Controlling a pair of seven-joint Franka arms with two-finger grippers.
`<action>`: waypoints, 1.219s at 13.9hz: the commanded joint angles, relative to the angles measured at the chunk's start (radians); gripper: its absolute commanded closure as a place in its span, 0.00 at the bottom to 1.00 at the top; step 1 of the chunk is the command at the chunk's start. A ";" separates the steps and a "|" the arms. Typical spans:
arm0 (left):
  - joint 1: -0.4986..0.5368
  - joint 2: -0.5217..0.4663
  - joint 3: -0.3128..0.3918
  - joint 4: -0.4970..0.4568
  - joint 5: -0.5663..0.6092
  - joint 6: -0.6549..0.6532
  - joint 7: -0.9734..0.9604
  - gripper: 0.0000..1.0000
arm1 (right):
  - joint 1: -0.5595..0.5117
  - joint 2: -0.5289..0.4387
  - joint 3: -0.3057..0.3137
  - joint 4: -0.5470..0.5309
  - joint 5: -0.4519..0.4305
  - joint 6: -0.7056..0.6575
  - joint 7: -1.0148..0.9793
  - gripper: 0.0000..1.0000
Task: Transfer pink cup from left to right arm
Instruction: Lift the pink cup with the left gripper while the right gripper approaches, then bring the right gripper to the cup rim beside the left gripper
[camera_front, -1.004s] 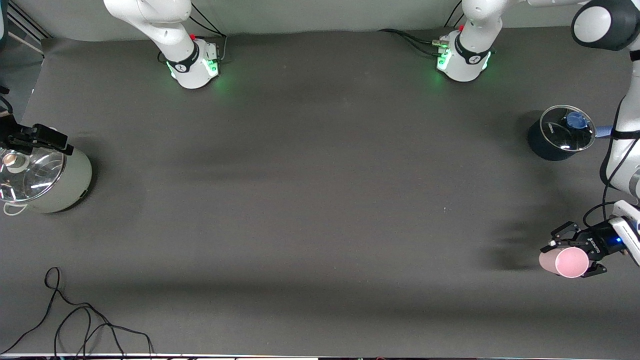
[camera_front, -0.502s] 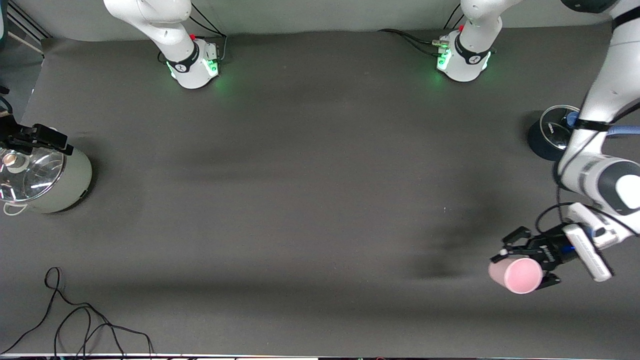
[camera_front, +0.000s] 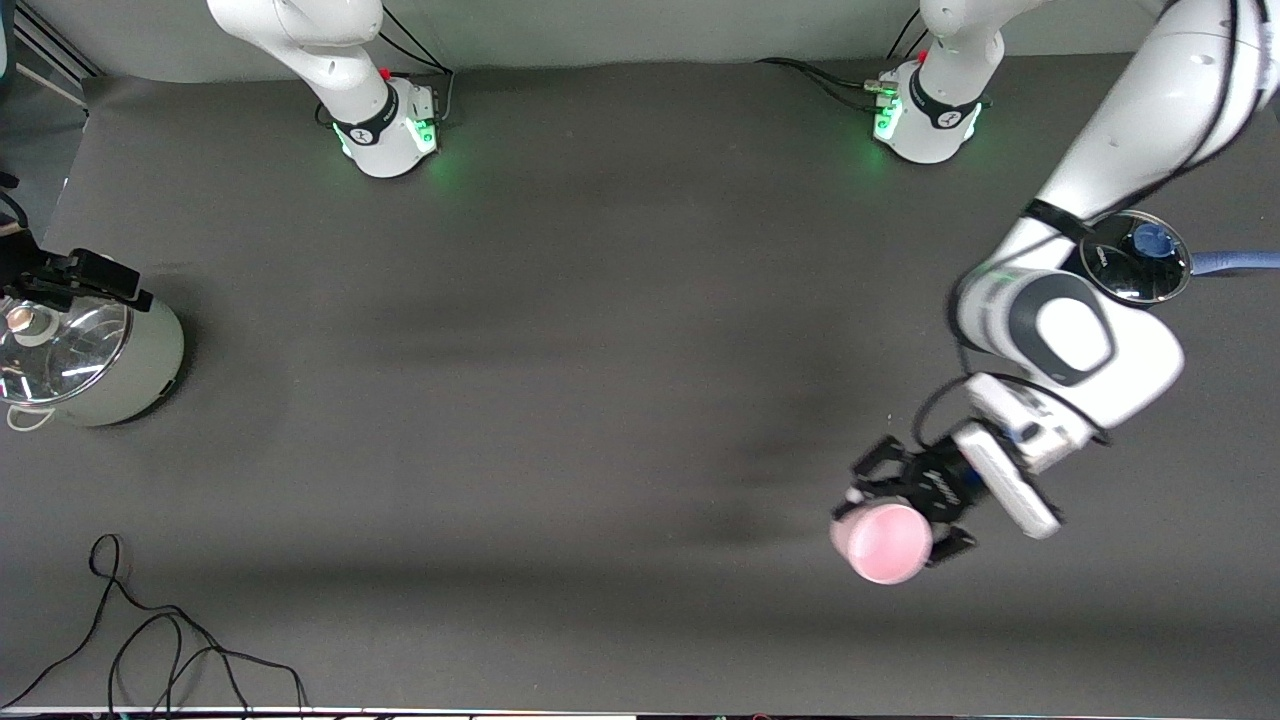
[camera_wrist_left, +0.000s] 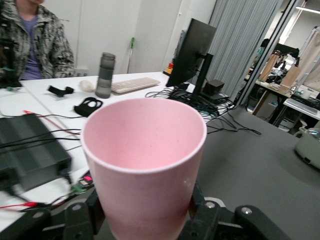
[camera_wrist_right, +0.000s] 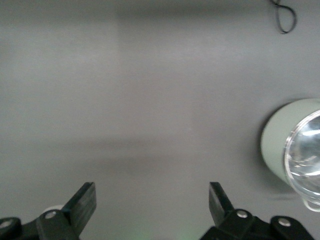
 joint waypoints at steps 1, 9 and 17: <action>0.002 -0.022 -0.151 -0.069 -0.050 0.160 -0.007 0.64 | 0.007 0.011 -0.003 0.031 0.110 0.008 0.007 0.00; -0.305 -0.047 -0.210 -0.053 -0.094 0.684 -0.192 0.64 | 0.260 0.145 0.001 0.213 0.190 0.058 0.452 0.00; -0.390 -0.159 -0.204 -0.064 -0.108 0.692 -0.295 0.63 | 0.456 0.260 0.001 0.281 0.191 0.147 0.644 0.00</action>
